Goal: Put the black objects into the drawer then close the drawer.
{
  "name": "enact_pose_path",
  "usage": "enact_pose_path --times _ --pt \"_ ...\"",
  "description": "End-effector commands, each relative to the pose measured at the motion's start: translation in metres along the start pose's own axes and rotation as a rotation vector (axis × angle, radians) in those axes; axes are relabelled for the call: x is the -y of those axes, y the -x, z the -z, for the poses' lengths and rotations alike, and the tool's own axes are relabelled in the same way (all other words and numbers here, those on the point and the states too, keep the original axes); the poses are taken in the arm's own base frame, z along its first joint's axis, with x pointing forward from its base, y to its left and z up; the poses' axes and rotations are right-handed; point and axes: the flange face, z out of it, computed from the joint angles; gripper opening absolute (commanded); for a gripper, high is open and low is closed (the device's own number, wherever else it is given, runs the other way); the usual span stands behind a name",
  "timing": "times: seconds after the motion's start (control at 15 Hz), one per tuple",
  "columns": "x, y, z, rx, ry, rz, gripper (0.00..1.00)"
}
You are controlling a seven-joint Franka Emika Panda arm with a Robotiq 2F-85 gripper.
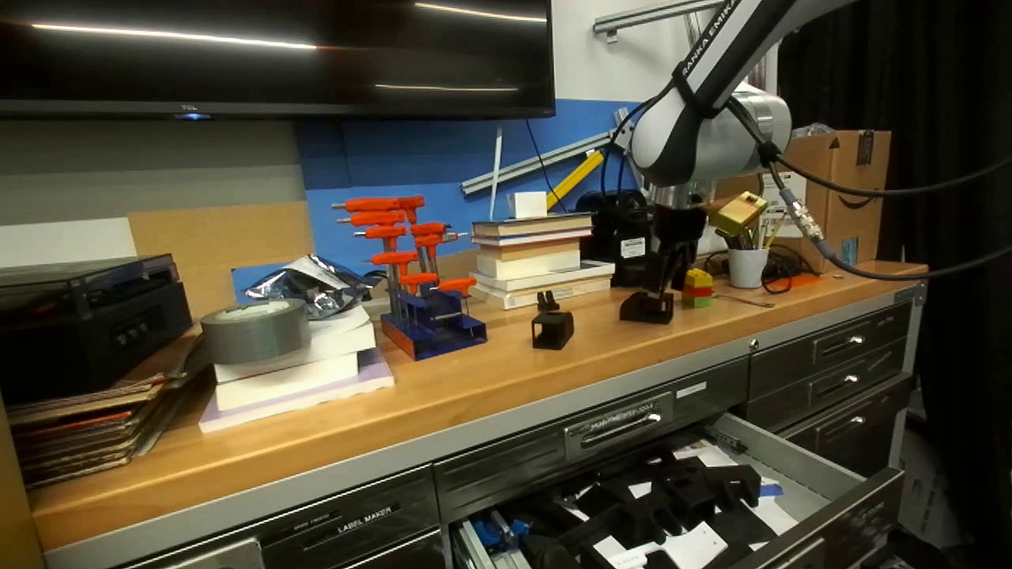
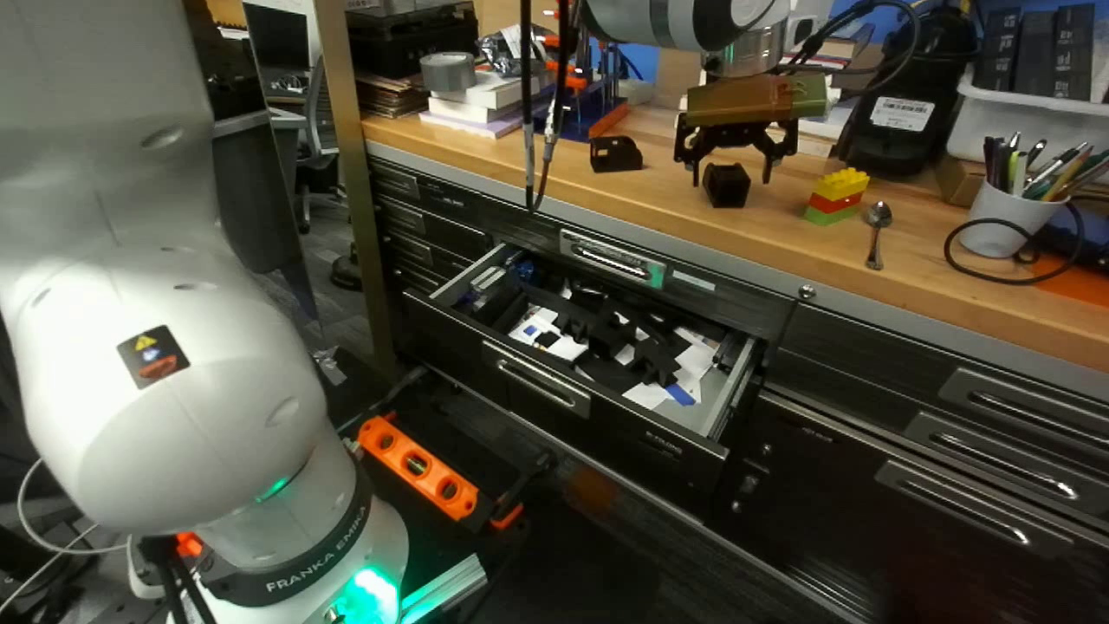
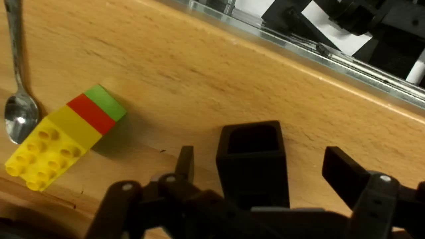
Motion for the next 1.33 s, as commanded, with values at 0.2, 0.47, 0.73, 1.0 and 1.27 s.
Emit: enact_pose_path --times 0.2,0.47,0.73,1.0,1.27 --pt "-0.03 -0.022 -0.021 -0.075 -0.082 0.058 1.0" --pt "-0.036 -0.027 -0.033 -0.079 -0.108 0.076 1.0" --pt "-0.039 -0.03 -0.039 -0.069 -0.126 0.086 0.74" --pt "-0.039 -0.033 -0.038 -0.039 -0.154 0.079 0.51" --pt "-0.035 -0.03 -0.03 0.054 -0.19 -0.006 0.27"
